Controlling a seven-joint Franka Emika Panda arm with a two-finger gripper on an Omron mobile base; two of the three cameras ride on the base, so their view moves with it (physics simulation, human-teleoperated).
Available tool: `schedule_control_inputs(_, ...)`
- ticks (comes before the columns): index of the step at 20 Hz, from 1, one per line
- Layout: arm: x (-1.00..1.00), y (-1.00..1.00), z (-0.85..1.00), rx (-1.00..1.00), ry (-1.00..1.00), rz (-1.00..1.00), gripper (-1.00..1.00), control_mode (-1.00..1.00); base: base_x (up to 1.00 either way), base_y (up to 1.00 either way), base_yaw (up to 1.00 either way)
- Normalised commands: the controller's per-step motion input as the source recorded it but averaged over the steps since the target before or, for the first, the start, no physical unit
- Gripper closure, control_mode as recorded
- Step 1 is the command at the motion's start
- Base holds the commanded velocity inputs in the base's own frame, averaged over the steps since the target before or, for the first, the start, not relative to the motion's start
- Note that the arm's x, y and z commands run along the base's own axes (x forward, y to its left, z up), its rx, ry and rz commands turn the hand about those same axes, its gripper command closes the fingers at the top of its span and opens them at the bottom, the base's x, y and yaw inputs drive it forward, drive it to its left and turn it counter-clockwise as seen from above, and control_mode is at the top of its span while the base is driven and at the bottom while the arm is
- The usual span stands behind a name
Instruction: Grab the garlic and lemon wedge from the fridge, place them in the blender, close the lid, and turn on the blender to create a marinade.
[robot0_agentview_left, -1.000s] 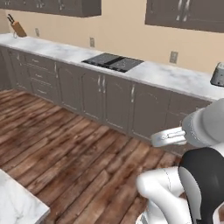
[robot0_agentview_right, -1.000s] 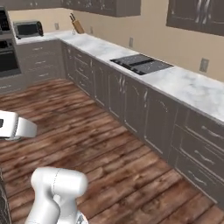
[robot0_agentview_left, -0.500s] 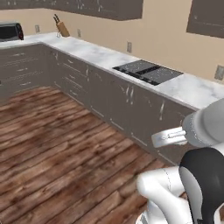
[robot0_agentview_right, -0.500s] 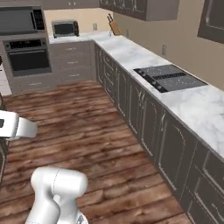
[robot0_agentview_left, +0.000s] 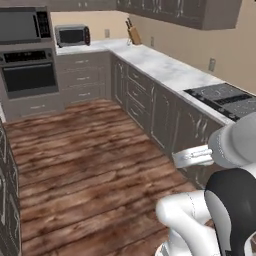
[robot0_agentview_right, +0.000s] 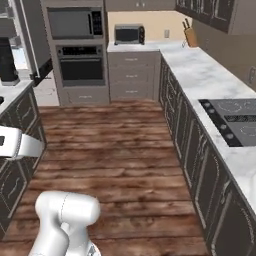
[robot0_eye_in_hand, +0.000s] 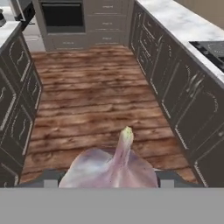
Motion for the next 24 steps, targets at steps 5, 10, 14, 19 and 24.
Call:
schedule_control_inputs(5,0.0,0.0,0.0,0.0,0.0,0.0,1.0,1.0,1.0,-0.17,0.51)
schedule_control_inputs(10,0.0,0.0,0.0,0.0,0.0,0.0,1.0,1.0,1.0,-0.25,0.51)
schedule_control_inputs(14,0.0,0.0,0.0,0.0,0.0,0.0,1.0,1.0,1.0,-0.21,0.51)
schedule_control_inputs(19,0.0,0.0,0.0,0.0,0.0,0.0,1.0,1.0,1.0,-0.29,0.52)
schedule_control_inputs(24,0.0,0.0,0.0,0.0,0.0,0.0,1.0,1.0,1.0,-0.31,0.6)
